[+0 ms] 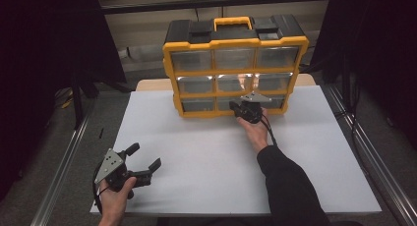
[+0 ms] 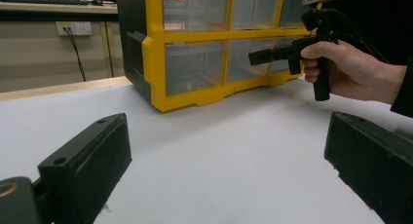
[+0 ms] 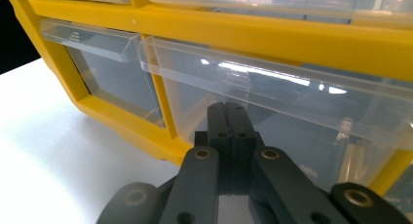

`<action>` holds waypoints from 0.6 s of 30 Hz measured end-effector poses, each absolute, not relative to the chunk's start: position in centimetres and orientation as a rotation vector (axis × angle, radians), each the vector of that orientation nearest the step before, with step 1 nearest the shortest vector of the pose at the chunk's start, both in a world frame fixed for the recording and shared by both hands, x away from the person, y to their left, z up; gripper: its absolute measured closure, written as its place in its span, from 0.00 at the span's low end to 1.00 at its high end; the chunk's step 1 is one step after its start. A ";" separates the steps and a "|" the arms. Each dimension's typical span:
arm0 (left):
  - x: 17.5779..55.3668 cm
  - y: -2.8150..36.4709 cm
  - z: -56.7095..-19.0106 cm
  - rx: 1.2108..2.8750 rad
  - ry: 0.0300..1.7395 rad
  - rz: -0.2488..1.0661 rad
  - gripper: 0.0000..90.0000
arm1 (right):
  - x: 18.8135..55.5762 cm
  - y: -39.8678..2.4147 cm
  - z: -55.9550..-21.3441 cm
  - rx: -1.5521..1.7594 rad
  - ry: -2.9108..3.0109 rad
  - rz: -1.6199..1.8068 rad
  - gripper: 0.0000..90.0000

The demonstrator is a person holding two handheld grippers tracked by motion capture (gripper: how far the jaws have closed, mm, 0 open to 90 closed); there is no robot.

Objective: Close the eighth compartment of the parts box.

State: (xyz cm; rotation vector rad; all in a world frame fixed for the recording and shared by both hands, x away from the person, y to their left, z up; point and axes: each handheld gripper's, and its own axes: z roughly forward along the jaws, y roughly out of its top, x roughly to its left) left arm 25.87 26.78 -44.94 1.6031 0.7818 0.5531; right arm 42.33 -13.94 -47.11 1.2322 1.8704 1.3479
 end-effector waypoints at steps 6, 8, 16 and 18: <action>25.9 26.7 -45.0 1.591 0.788 0.549 0.03 | 42.4 -14.0 -47.2 1.237 1.862 1.347 1.00; 25.9 26.8 -44.9 1.606 0.784 0.552 0.03 | 42.5 -14.0 -47.2 1.244 1.856 1.345 1.00; 25.8 26.6 -45.0 1.591 0.796 0.544 0.03 | 42.6 -14.1 -47.3 1.244 1.854 1.348 1.00; 25.9 26.7 -45.0 1.603 0.791 0.548 0.03 | 42.6 -14.1 -47.2 1.245 1.854 1.348 1.00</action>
